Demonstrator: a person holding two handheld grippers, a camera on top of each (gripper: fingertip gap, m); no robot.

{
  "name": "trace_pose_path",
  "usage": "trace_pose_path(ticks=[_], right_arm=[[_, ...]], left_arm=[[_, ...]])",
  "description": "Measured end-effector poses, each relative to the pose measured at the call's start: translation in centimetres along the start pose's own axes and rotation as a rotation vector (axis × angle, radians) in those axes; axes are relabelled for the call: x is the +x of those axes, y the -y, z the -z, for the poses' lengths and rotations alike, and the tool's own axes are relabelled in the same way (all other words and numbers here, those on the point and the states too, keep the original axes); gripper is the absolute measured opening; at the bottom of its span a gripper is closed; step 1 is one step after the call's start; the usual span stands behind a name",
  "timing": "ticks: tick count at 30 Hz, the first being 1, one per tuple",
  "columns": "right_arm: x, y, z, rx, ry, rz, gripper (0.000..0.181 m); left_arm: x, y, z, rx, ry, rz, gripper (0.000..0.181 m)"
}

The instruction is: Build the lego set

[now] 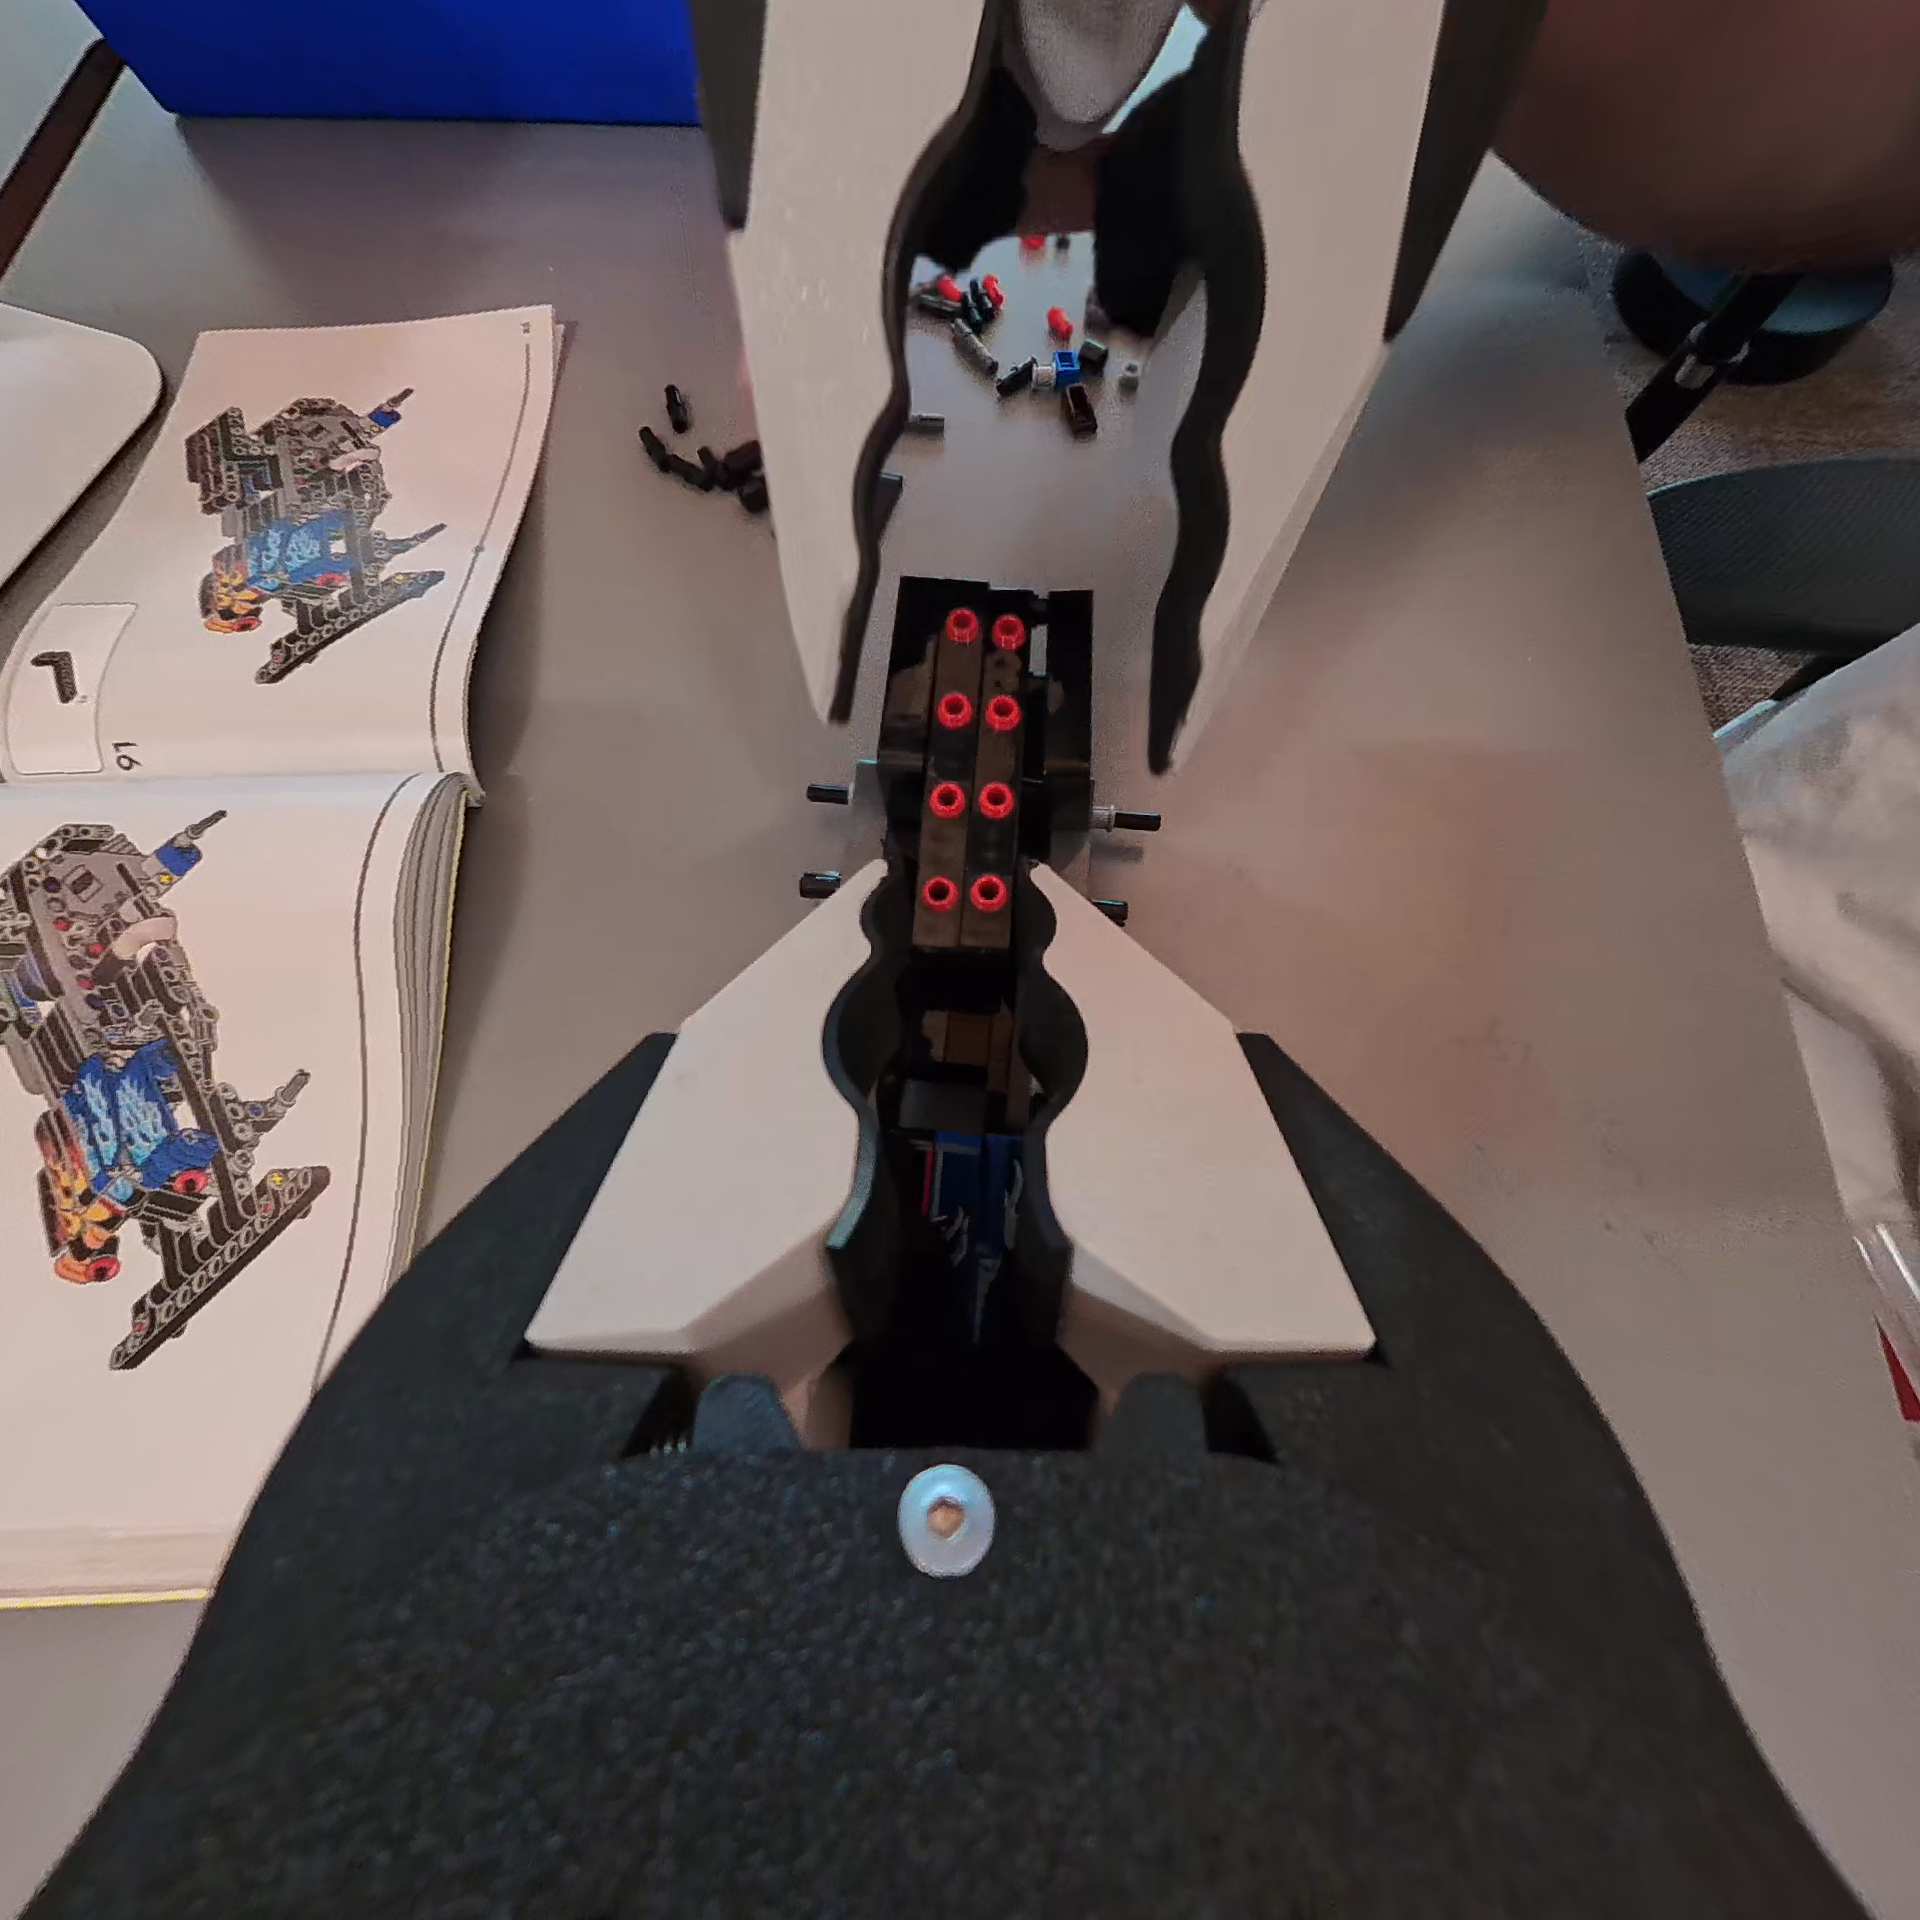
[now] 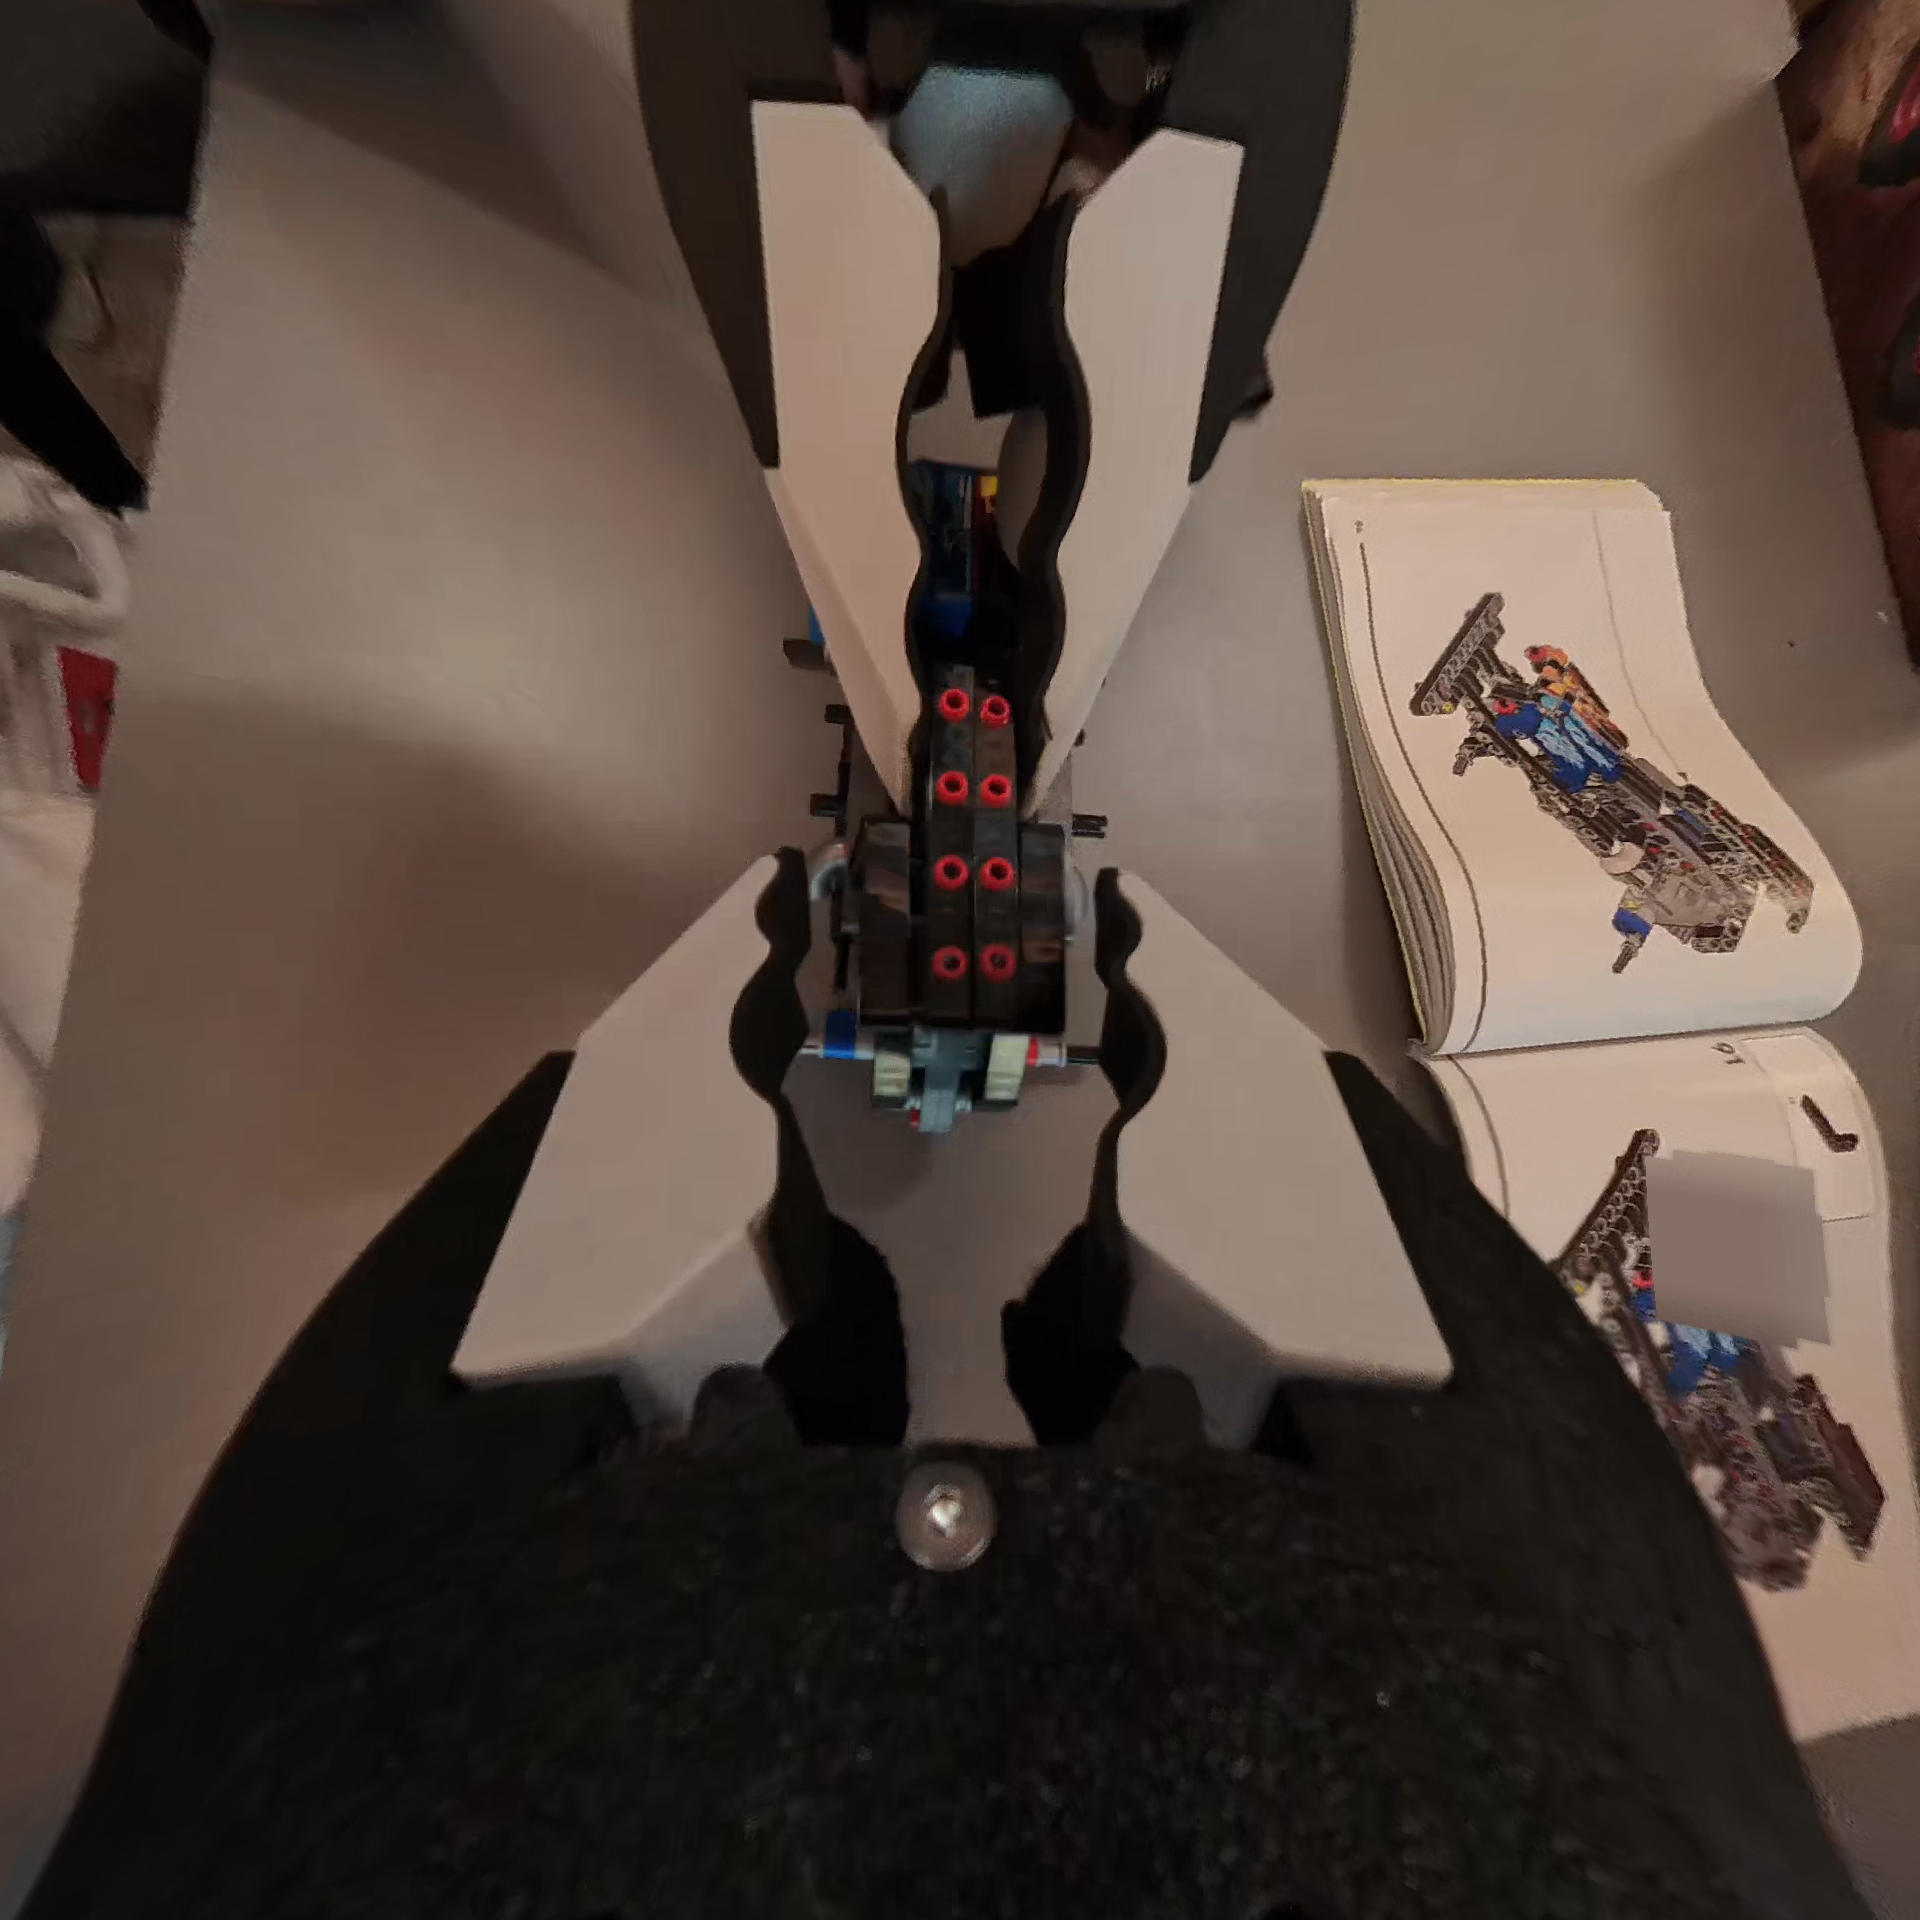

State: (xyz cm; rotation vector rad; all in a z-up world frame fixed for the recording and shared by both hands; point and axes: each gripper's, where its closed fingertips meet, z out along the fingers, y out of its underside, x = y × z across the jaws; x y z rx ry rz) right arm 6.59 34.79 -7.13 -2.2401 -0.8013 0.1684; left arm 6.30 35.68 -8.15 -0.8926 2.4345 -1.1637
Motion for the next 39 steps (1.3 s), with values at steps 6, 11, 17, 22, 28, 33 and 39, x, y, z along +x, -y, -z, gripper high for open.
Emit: trace_pose_path(ticks=[6, 11, 17, 22, 28, 33, 39], right_arm=[[0.5, -0.6, 1.5, 0.312, -0.034, -0.136, 0.057], [0.4, -0.1, 0.7, 0.372, -0.107, -0.05, 0.041], [0.3, 0.0, 0.5, 0.443, -0.086, -0.072, 0.04], [0.3, 0.1, 0.5, 0.478, -0.071, -0.101, 0.04], [-0.4, 0.1, 0.4, 0.5, 0.007, -0.162, 0.039], [-0.5, 0.0, 0.4, 0.493, 0.017, -0.144, 0.039], [-0.5, 0.2, 0.4, 0.501, 0.029, -0.186, 0.038]], left_arm=[[0.1, 0.2, -0.2, 0.009, 0.03, -0.034, 0.016], [1.0, 0.1, -0.3, -0.001, -0.003, -0.049, 0.061], [0.7, 0.6, -1.5, -0.013, 0.055, -0.099, 0.062], [0.4, 1.1, -1.1, 0.048, 0.027, -0.062, 0.043], [0.8, 1.3, -1.3, 0.04, 0.027, -0.072, 0.037], [0.9, 1.2, -1.3, 0.026, 0.008, -0.058, 0.036], [1.0, 1.2, -1.2, 0.038, -0.007, -0.034, 0.037]])
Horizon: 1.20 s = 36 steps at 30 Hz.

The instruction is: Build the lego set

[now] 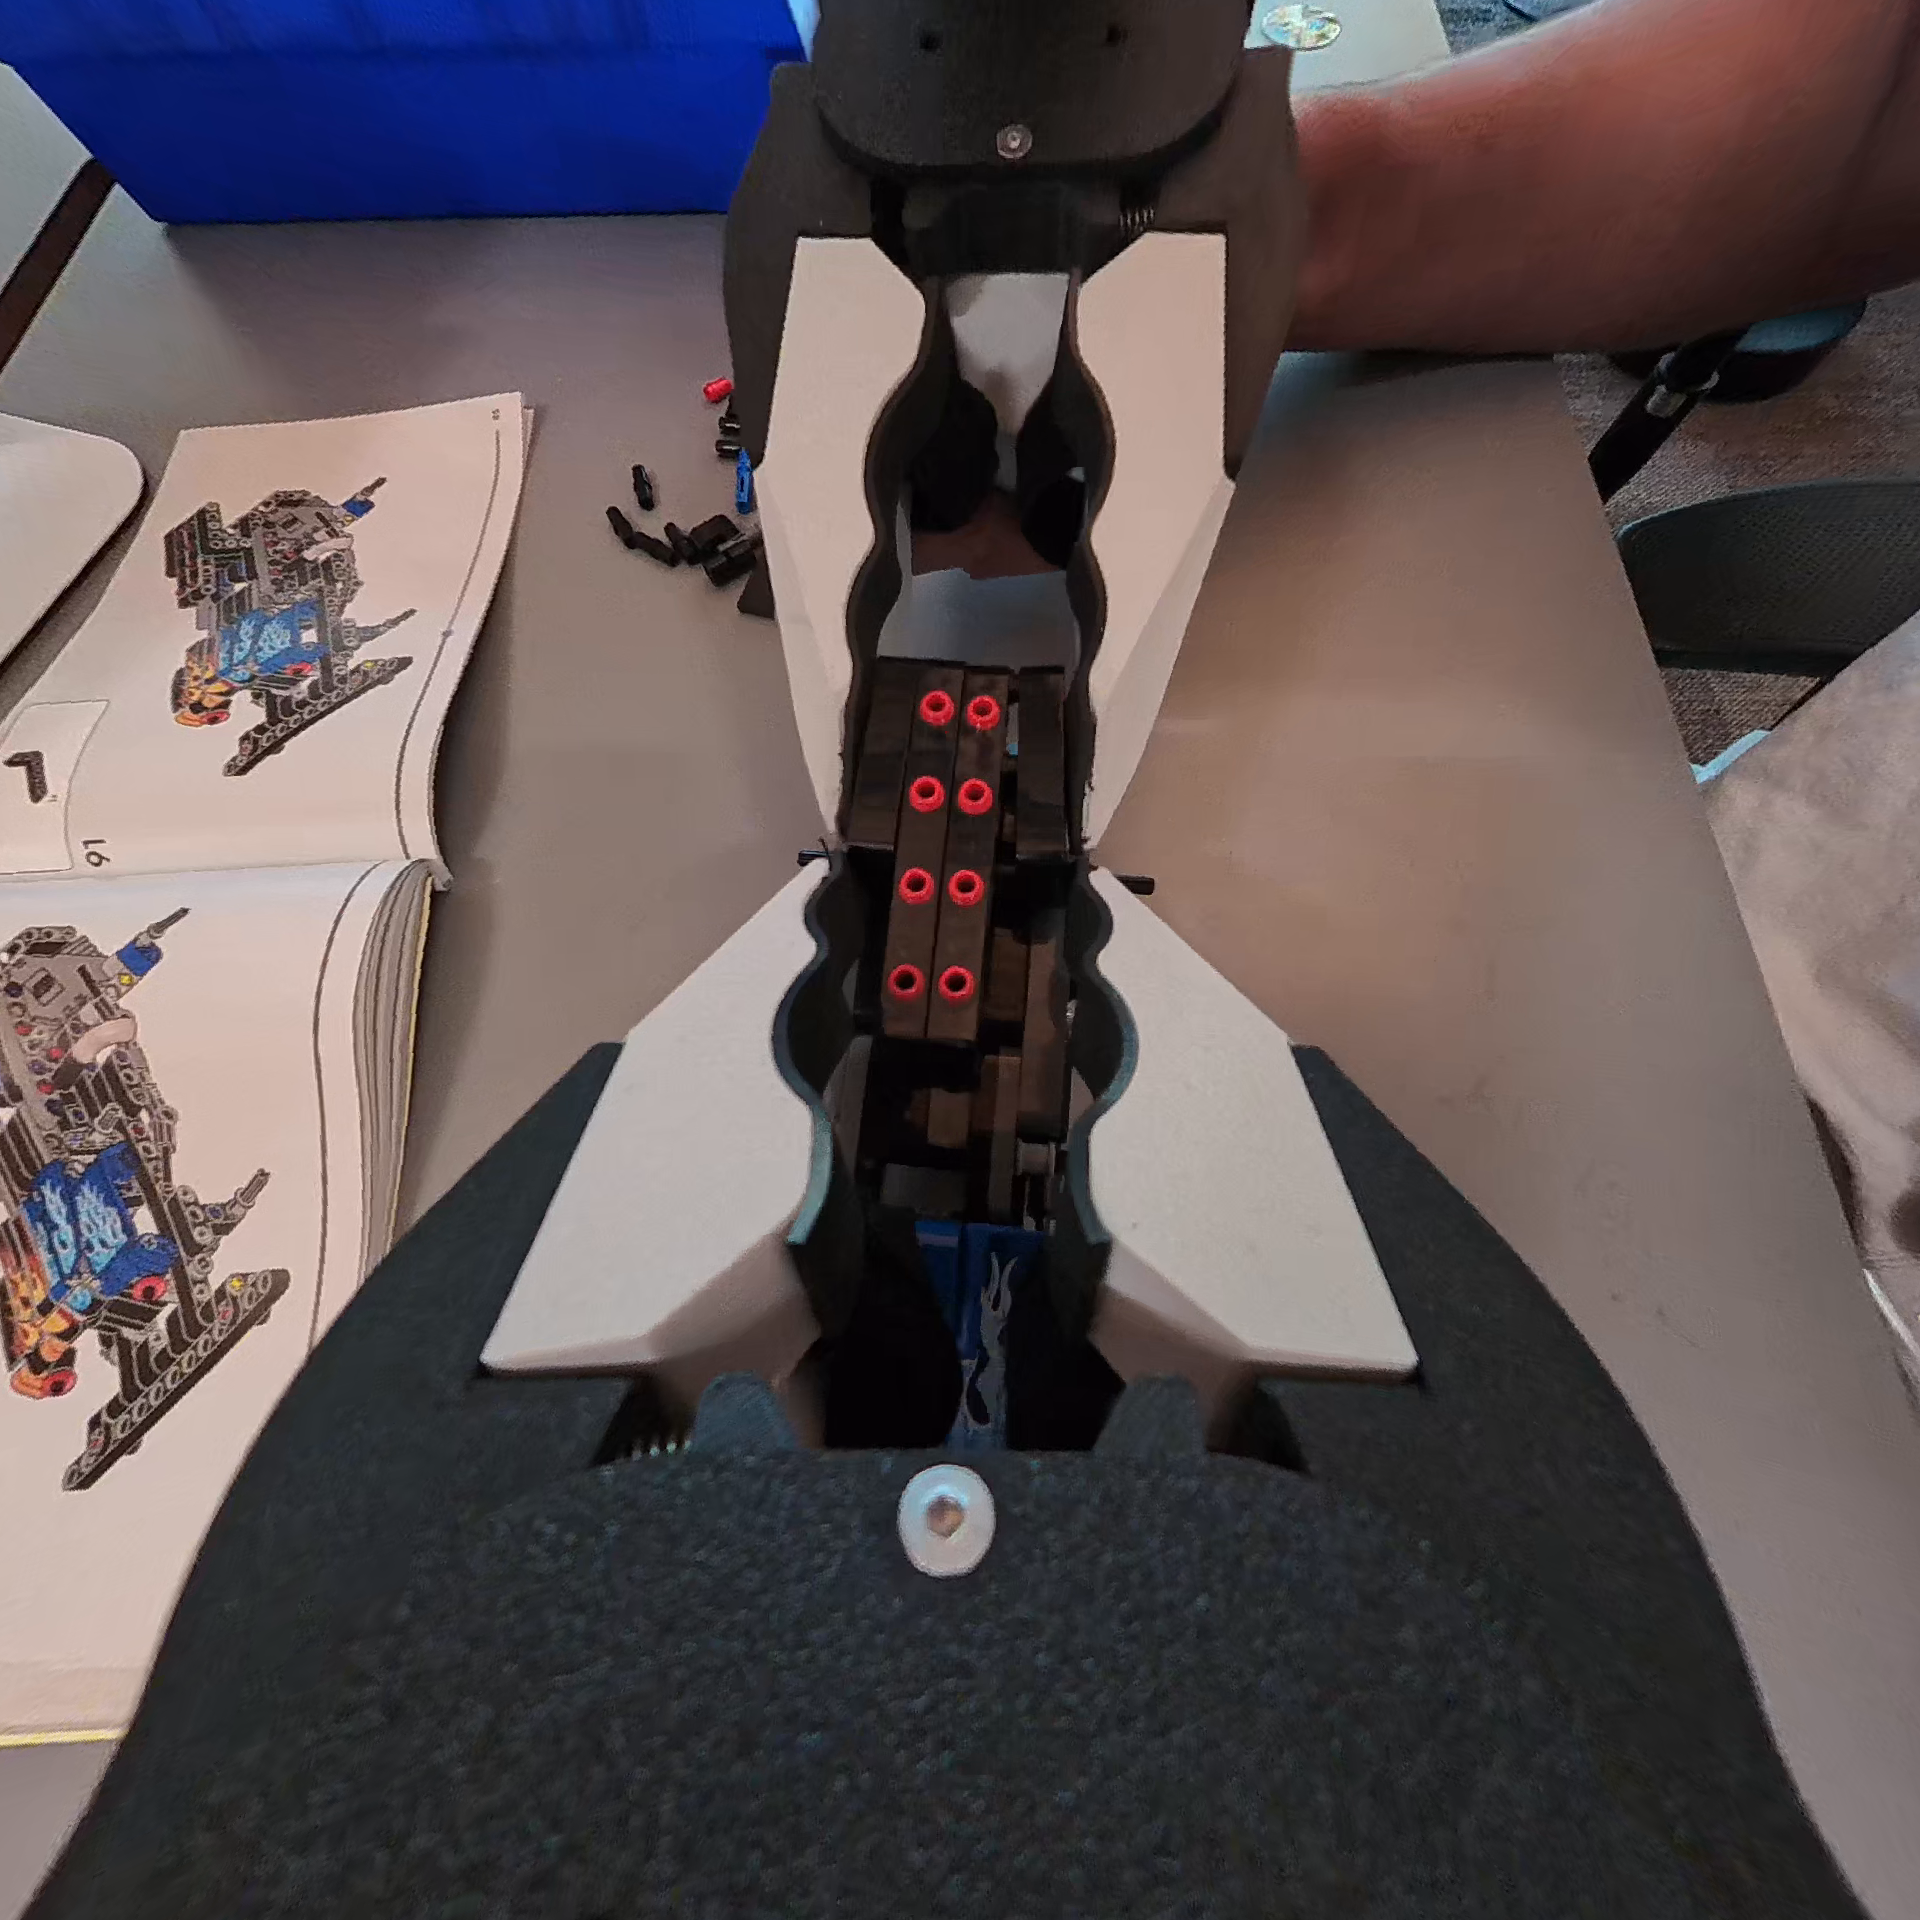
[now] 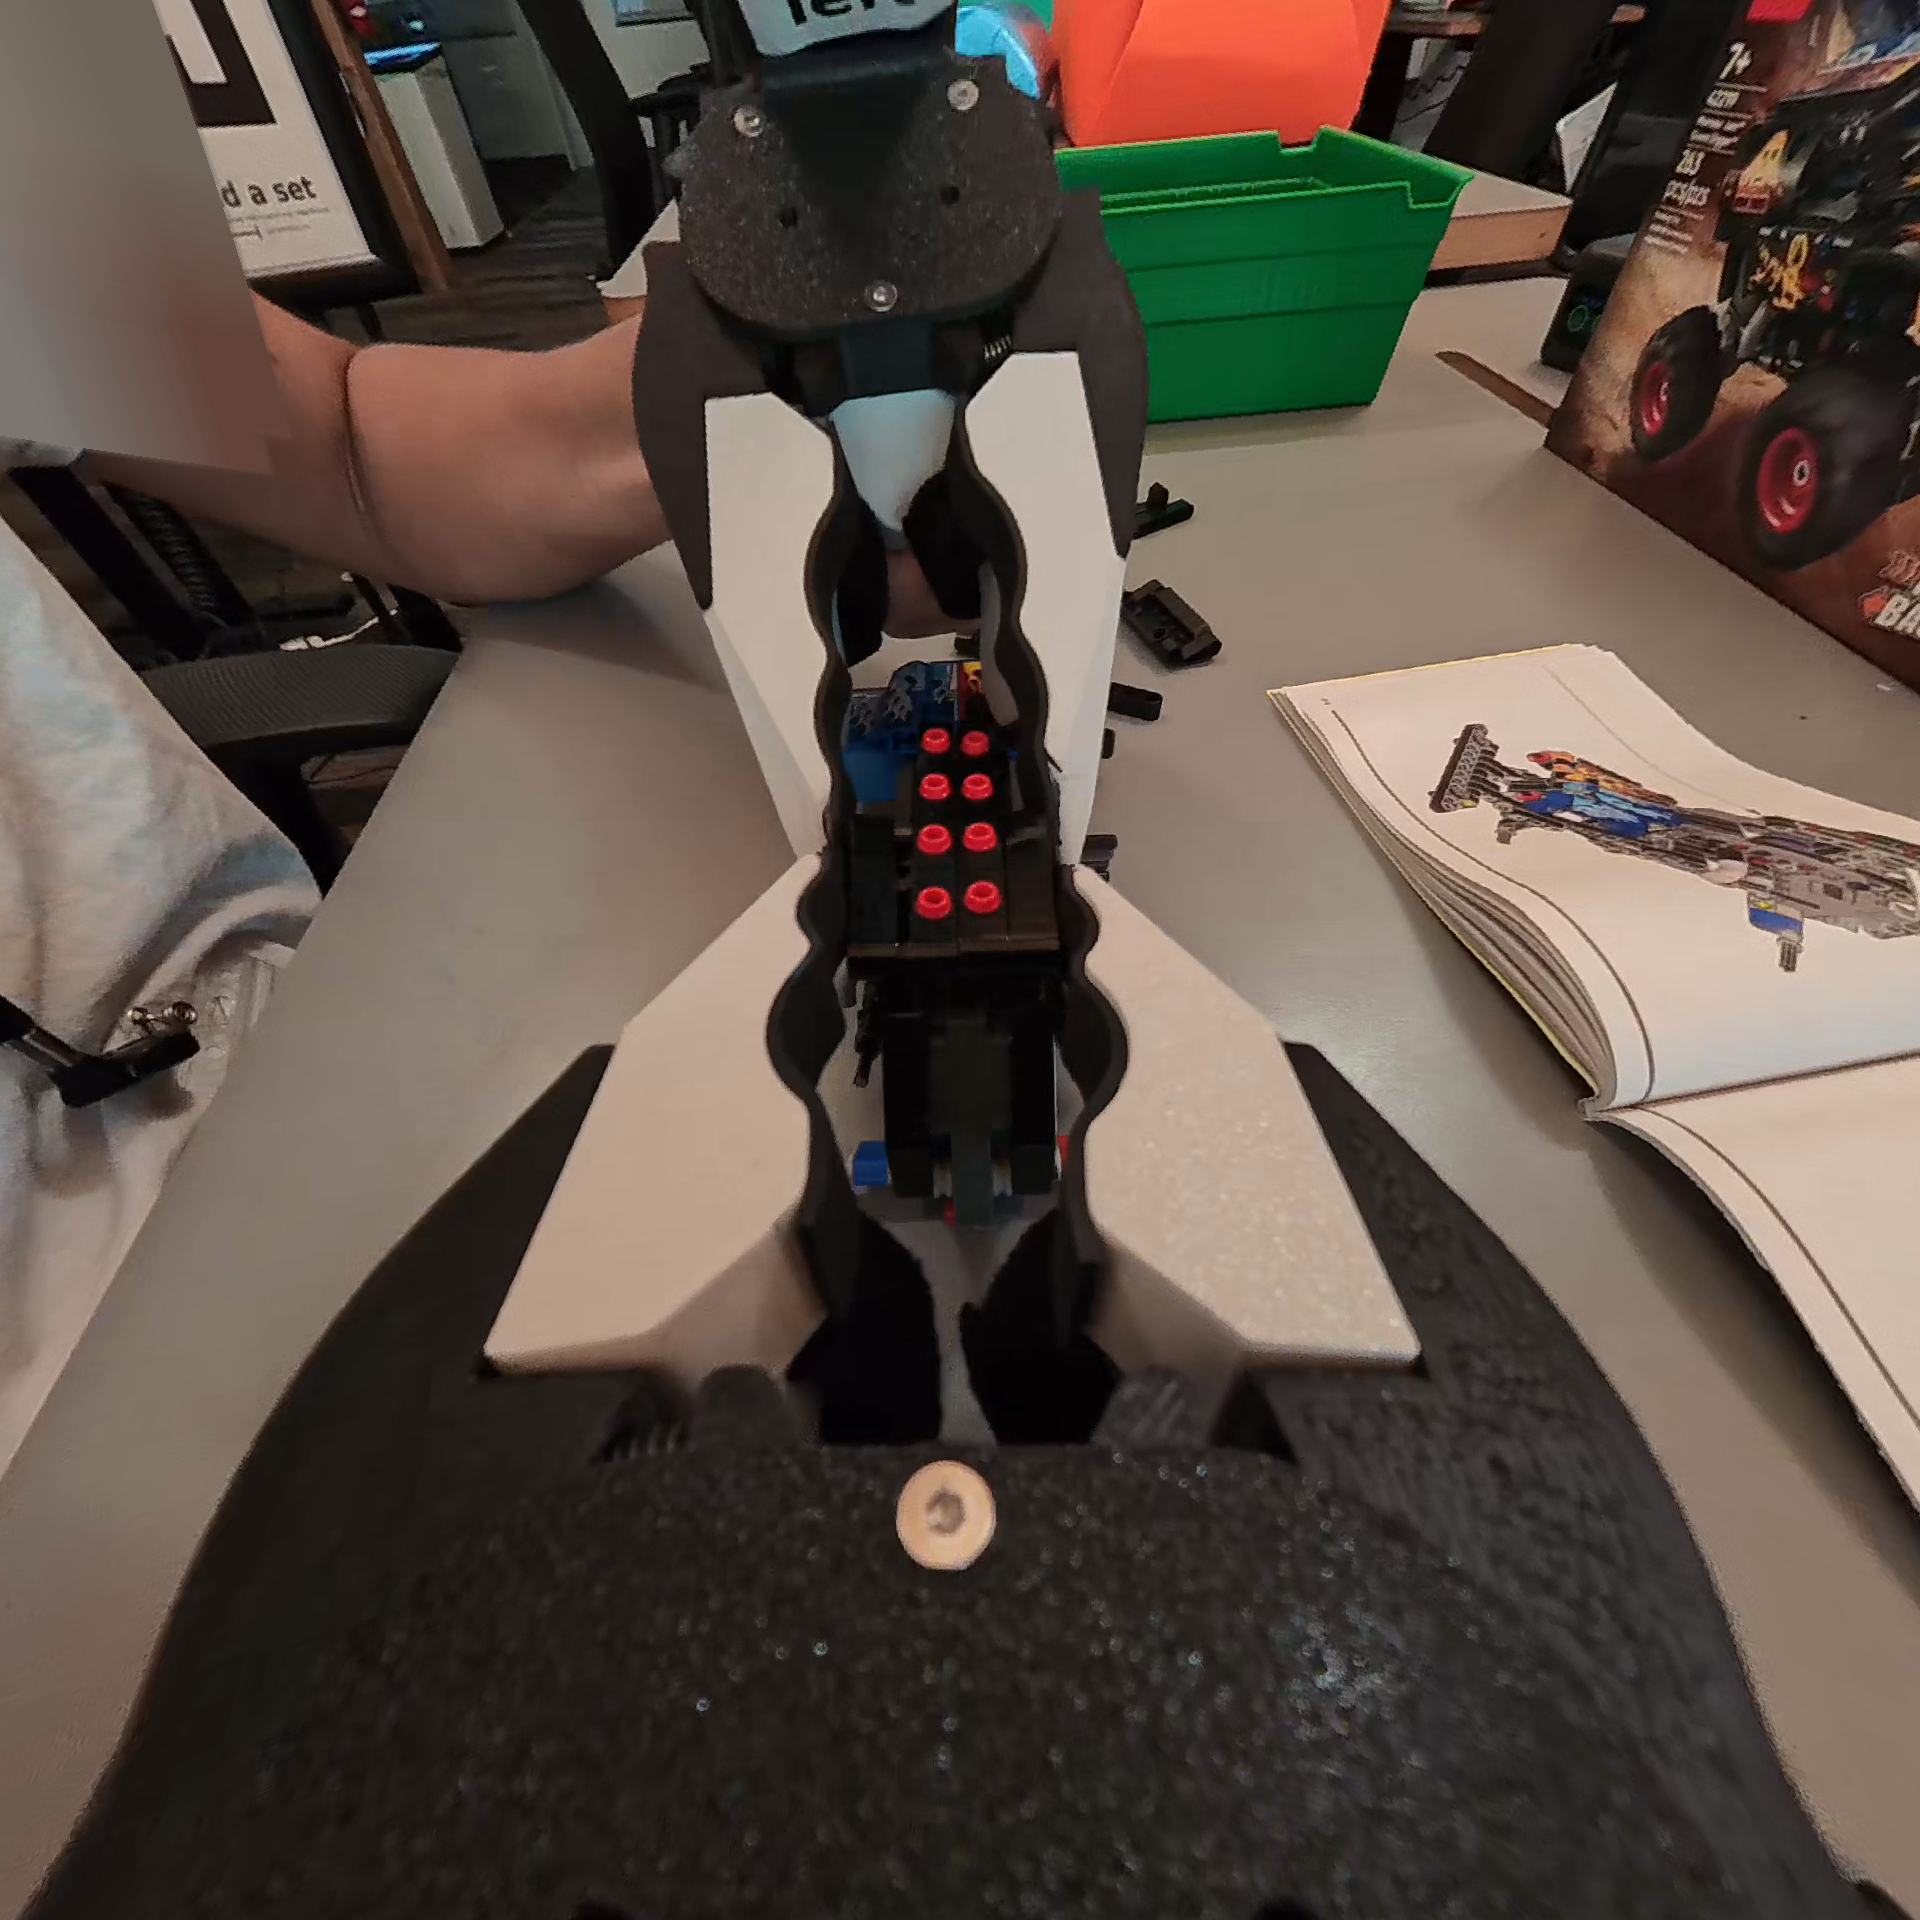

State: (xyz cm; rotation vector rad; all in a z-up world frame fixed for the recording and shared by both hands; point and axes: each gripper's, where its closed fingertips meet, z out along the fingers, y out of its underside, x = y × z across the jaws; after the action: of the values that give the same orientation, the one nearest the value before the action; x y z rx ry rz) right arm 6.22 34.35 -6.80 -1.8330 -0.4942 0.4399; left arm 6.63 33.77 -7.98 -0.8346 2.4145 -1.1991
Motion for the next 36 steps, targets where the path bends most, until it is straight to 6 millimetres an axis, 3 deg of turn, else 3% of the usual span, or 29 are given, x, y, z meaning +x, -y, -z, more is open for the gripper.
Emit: trace_pose_path(ticks=[6, 11, 18, 21, 26, 36], right_arm=[[0.4, -1.4, 0.4, -0.088, -0.07, 0.076, 0.043], [0.4, -1.5, 0.1, -0.081, -0.058, 0.059, 0.042], [0.7, 0.4, -0.1, 0.038, -0.057, -0.09, 0.039], [-0.4, 1.1, -0.2, 0.106, -0.027, -0.145, 0.057], [-0.4, 2.1, -1.1, 0.159, -0.107, -0.098, 0.053], [-1.4, 1.9, -0.9, 0.169, 0.003, -0.143, 0.042]], left_arm=[[0.0, -0.1, 0.6, -0.003, 0.034, -0.037, 0.04], [-0.6, -0.7, 1.3, -0.018, 0.026, -0.029, 0.017], [-0.9, -0.2, 2.2, 0.035, -0.04, 0.128, 0.015], [-0.6, -0.1, 2.9, 0.085, -0.09, 0.196, 0.015], [0.0, 0.9, 3.7, 0.242, -0.152, 0.262, 0.015], [1.1, 1.1, 3.1, 0.269, -0.112, 0.164, 0.015]])
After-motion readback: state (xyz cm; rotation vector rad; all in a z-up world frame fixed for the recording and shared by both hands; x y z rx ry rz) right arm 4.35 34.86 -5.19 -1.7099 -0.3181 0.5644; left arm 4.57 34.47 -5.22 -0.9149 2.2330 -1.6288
